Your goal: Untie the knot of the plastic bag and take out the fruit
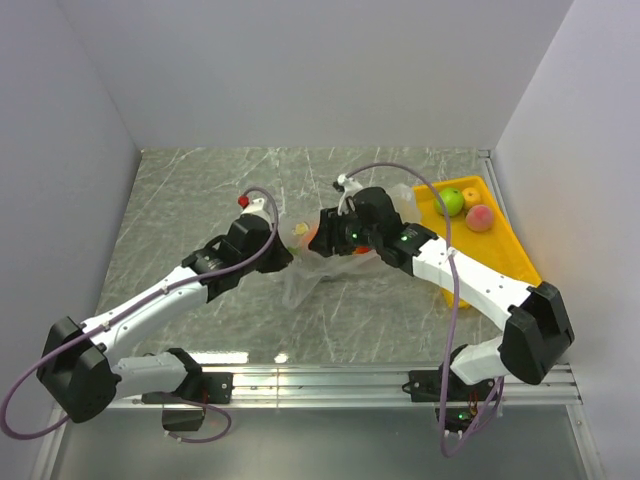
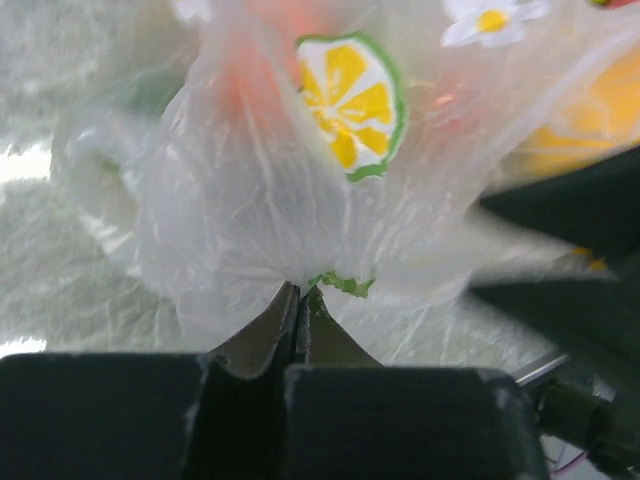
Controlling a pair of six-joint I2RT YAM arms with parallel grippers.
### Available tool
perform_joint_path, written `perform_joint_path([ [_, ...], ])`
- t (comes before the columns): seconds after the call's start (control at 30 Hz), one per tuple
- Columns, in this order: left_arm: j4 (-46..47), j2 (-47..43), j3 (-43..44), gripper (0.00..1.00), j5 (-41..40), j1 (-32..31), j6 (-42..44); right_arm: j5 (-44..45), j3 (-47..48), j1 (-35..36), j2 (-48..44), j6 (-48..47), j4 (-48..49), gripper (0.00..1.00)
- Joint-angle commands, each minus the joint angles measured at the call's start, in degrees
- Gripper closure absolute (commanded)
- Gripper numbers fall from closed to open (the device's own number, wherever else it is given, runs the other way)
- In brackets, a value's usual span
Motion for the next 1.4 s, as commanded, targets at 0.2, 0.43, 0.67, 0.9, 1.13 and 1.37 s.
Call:
perform_joint_path([
  [0.2, -2.8, -3.7, -3.4, 0.99, 0.8, -0.3, -1.4, 22.8, 2.2, 2.7, 9.8, -7.8, -2.6, 0.55],
  [0.43, -3.6, -1.8, 0.1, 0.99, -0.3, -0.2, -0.7, 17.4, -8.4, 11.2, 9.7, -4.7, 1.2, 0.55],
  [0.67, -4.2, -1.4, 0.4, 0.99, -0.1, -0.2, -0.3, 23.8, -7.7, 10.2, 4.7, -5.2, -1.3, 0.52],
  [0.9, -6.8, -2.8, -0.7, 0.99, -0.5, -0.3, -0.6, 28.2, -3.7, 6.0, 4.1, 0.3, 0.2, 0.49],
  [1.13, -8.1, -4.3, -1.3, 0.99, -0.2, -0.2, -1.3, 31.0, -0.9, 2.7, 9.4, 4.0, 1.5, 0.46],
  [1.37, -7.8, -3.9, -1.4, 1.0, -0.1, -0.2, -1.7, 29.3, 1.1, 3.6, 15.5, 8.4, -0.2, 0.31],
])
